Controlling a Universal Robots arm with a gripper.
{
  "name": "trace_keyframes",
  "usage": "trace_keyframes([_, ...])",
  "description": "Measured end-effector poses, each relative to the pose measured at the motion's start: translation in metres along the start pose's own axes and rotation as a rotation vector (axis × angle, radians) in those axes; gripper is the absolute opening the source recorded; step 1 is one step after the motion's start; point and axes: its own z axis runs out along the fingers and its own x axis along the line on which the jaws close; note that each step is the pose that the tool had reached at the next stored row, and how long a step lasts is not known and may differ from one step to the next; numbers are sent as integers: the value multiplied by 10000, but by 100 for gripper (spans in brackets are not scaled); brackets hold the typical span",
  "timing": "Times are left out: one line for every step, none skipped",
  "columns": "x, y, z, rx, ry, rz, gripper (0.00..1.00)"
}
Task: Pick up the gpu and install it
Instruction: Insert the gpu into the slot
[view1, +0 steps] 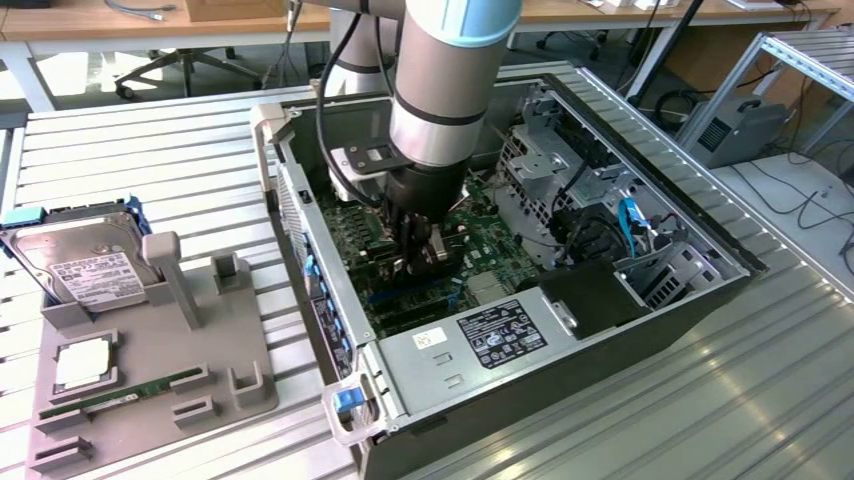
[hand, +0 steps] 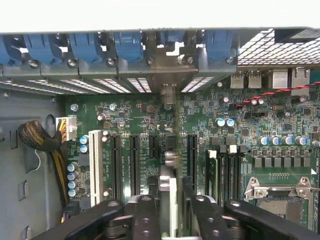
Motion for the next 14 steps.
trace_keyframes([0,0,0,-1,0,0,34])
trace_keyframes([0,0,0,-1,1,0,34])
trace_keyframes([0,0,-1,-2,2,0,34])
trace_keyframes([0,0,-5,-4,5,0,34])
trace_keyframes([1,1,-16,-5,8,0,34])
trace_keyframes([0,1,-36,-2,4,0,34])
trace_keyframes([0,1,-61,-3,5,-1,34])
trace_keyframes([-2,3,-113,-3,6,-1,34])
trace_keyframes([-8,4,-176,-2,4,0,34])
trace_keyframes([-18,6,-232,-2,9,1,34])
trace_keyframes([-26,7,-271,-2,11,0,34])
trace_keyframes([-37,8,-336,-3,20,-1,34])
trace_keyframes([-57,10,-386,-1,37,0,34])
trace_keyframes([-74,10,-396,0,51,-1,34])
